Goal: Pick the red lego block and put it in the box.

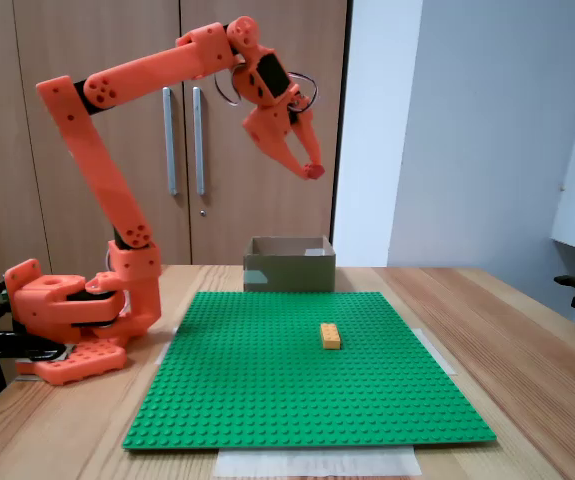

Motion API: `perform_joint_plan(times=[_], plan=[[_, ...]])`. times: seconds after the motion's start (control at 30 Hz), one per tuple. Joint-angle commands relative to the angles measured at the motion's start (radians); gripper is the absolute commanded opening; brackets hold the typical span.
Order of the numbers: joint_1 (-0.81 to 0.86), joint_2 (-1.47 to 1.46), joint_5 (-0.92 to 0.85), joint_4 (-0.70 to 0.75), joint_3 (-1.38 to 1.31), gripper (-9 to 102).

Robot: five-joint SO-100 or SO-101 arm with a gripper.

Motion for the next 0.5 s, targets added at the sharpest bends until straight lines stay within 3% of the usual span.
perform_joint_plan(times=[0.0, 0.47], plan=[[-0.04, 0.037, -0.002, -0.023, -0.032, -1], [-0.218, -0.034, 0.002, -0.044, 0.009, -1]])
